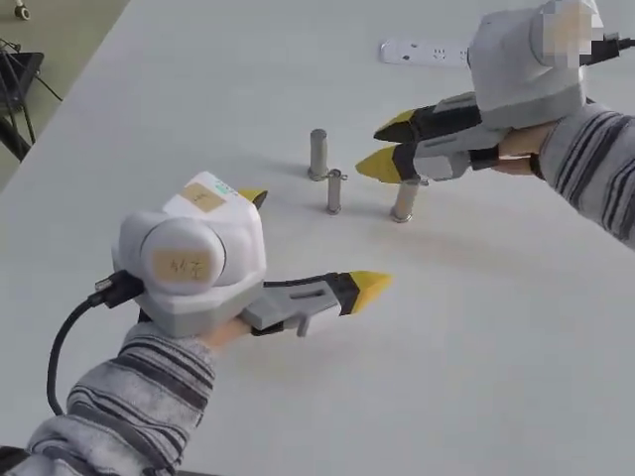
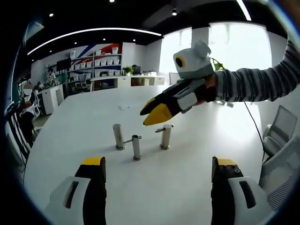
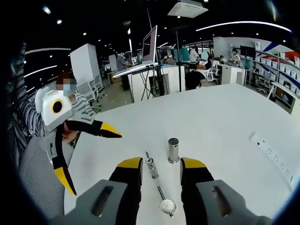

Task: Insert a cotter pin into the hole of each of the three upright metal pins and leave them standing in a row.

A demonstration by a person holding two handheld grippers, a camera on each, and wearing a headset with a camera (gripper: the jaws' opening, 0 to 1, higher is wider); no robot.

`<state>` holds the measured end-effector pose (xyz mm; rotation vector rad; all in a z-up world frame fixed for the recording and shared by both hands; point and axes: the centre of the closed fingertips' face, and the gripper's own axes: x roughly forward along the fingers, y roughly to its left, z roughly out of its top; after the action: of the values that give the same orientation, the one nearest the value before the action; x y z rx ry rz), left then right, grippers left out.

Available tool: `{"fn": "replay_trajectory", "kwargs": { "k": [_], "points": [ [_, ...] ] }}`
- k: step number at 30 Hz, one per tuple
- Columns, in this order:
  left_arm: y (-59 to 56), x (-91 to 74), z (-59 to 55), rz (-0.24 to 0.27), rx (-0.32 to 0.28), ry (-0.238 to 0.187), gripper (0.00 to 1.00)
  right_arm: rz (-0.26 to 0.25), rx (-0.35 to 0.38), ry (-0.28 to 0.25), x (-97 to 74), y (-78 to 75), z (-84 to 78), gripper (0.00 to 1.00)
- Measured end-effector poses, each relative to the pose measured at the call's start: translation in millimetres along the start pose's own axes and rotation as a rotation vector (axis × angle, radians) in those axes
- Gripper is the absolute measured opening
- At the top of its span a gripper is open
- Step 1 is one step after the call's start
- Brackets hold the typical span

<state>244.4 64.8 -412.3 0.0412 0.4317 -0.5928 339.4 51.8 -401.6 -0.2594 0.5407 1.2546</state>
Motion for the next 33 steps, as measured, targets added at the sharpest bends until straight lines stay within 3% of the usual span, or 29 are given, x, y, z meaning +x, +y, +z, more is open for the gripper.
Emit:
{"fn": "replay_trajectory", "kwargs": {
  "k": [5, 12, 19, 33],
  "points": [
    [1.9, -2.9, 0.1, 0.006, 0.007, -0.005, 0.92, -0.042, 0.016, 0.002, 18.6, -4.0, 4.6, 0.26],
    [6.7, -4.4, -3.7, 0.017, 0.01, -0.001, 0.91, -0.054, 0.09, 0.029, 40.0, -13.0, 0.1, 0.25],
    [7.7, -1.9, -7.7, 0.013, -0.006, -0.007, 0.89, -0.066, 0.09, 0.052, 60.7, -25.0, -1.9, 0.23],
    [6.3, -0.3, -13.7, 0.006, -0.018, 0.009, 0.89, -0.069, 0.105, 0.094, 81.7, -31.8, -9.6, 0.14]
  ]
}}
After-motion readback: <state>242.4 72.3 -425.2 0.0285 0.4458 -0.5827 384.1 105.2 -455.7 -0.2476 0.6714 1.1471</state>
